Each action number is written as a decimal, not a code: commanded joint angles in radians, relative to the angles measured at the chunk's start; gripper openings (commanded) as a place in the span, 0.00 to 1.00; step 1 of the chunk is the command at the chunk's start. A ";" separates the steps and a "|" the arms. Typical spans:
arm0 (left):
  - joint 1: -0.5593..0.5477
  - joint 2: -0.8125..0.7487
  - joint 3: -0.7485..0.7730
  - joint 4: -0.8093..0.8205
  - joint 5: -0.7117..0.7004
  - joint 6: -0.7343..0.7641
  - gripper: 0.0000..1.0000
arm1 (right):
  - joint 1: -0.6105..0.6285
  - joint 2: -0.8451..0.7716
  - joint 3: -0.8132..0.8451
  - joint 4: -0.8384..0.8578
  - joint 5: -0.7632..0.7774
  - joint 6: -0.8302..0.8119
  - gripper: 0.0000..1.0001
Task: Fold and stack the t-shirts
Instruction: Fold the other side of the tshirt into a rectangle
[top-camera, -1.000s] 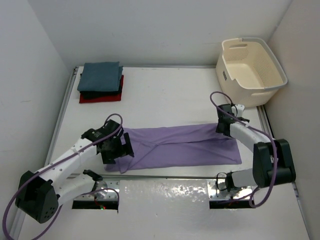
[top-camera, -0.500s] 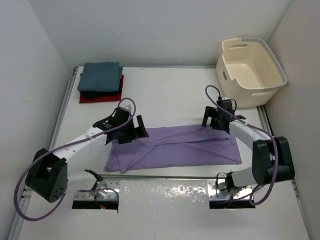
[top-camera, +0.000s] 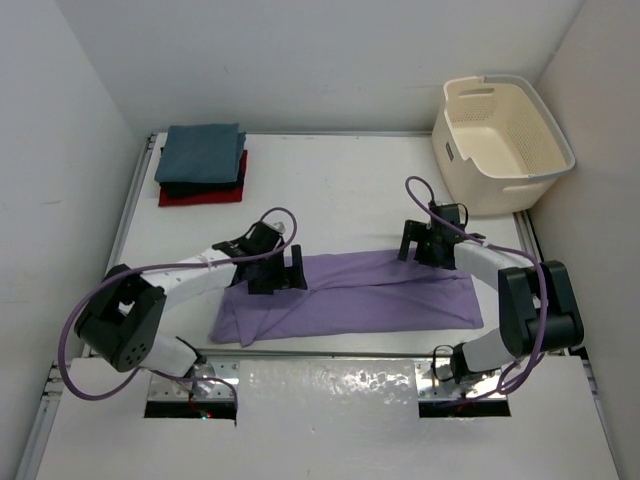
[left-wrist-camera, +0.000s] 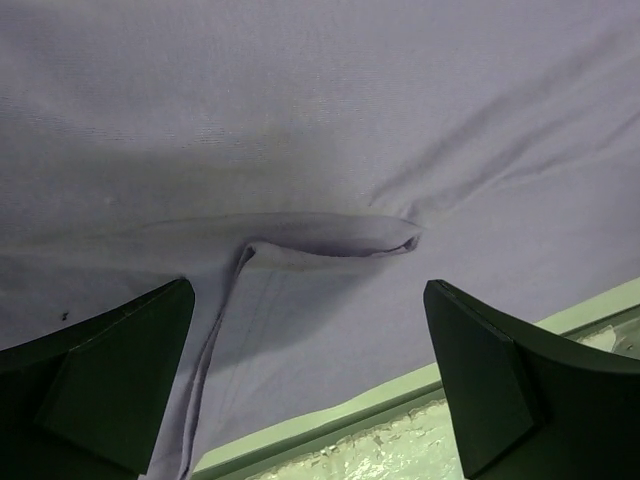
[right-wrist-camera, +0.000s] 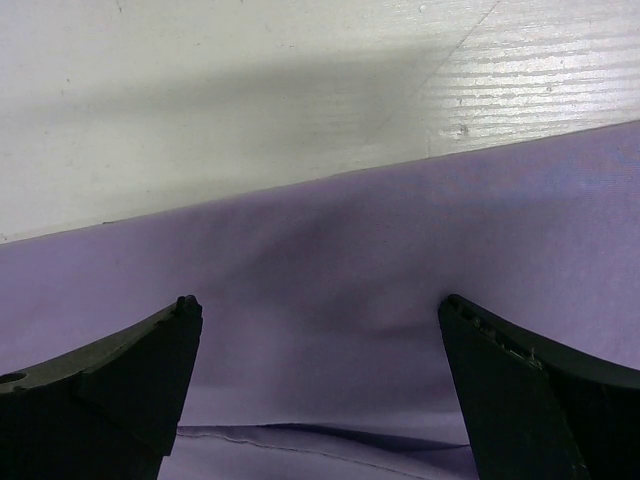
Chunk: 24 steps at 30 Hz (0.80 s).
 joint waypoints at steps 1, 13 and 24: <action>-0.019 0.017 0.005 0.033 0.036 0.009 1.00 | 0.004 -0.003 -0.001 0.036 0.003 0.010 0.99; -0.124 -0.020 0.005 -0.030 0.158 -0.034 1.00 | 0.003 -0.002 -0.013 0.035 0.029 0.011 0.99; -0.327 0.007 0.098 0.018 0.200 0.035 1.00 | 0.003 -0.011 -0.016 0.024 0.032 0.002 0.99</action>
